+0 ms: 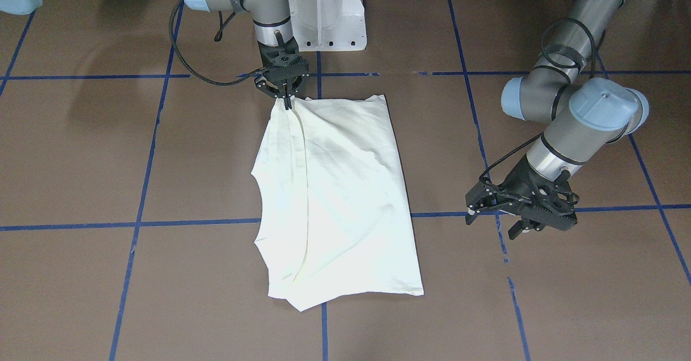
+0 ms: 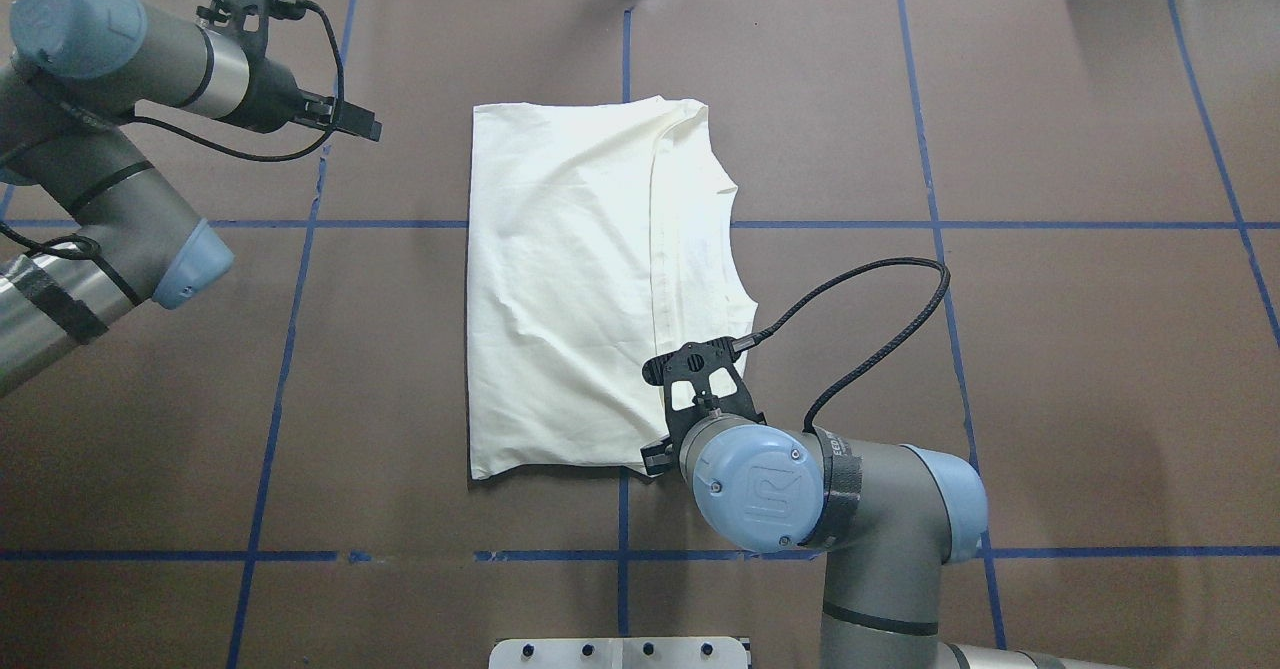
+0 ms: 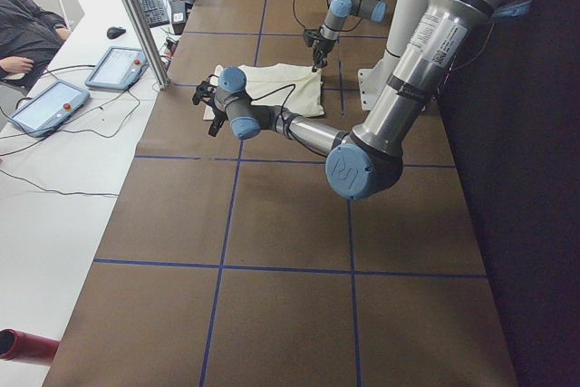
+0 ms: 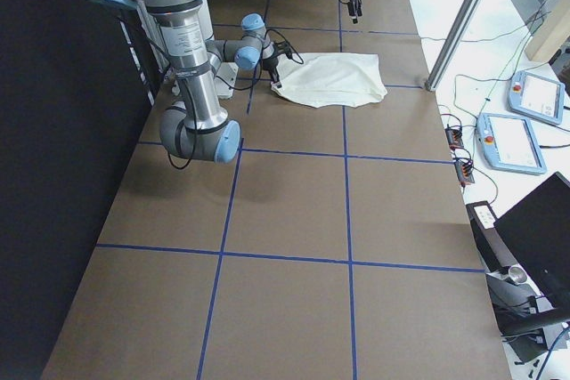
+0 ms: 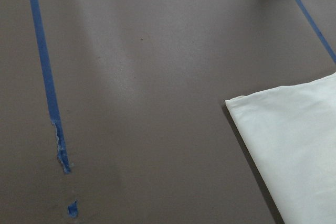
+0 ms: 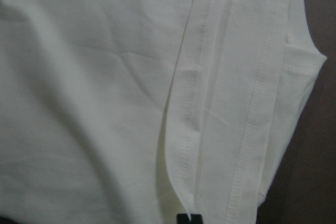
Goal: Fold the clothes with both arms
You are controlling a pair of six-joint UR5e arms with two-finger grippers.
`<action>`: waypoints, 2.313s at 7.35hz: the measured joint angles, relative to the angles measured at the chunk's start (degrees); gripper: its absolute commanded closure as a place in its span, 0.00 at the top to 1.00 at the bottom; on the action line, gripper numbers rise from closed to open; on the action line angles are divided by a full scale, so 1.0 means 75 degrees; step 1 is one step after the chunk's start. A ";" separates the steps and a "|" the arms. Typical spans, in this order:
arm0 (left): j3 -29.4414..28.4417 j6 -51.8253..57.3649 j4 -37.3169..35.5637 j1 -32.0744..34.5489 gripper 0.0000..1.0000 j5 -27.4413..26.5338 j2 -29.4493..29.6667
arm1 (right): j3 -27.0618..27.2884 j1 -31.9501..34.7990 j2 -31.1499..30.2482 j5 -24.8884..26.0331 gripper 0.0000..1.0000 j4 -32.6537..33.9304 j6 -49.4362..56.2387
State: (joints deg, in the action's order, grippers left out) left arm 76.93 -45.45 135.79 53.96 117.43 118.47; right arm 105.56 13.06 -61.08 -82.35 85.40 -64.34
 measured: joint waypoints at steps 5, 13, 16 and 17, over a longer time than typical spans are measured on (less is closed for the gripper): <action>0.0008 -0.0193 0.0010 -0.0022 1.00 -0.0004 -0.0008 | 0.0672 -0.0264 -0.0945 0.0188 0.97 -0.0012 -0.2151; 0.1520 -0.2539 0.0013 -0.0844 1.00 -0.0441 -0.0532 | 0.1239 0.0683 -0.1537 -0.0233 1.00 -0.2074 -0.3302; 0.3632 -0.5371 -0.0002 -0.2771 0.71 -0.1824 -0.1884 | 0.1324 0.0833 -0.2423 -0.0262 0.98 -0.3514 -0.4337; 0.4104 -0.6454 -0.0008 -0.3478 0.68 -0.2444 -0.2228 | 0.1341 0.0909 -0.2535 -0.0253 0.98 -0.3599 -0.4701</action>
State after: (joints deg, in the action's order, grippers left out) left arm 107.71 -93.85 135.73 27.88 99.10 101.76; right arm 115.61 19.88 -80.09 -84.25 58.41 -99.59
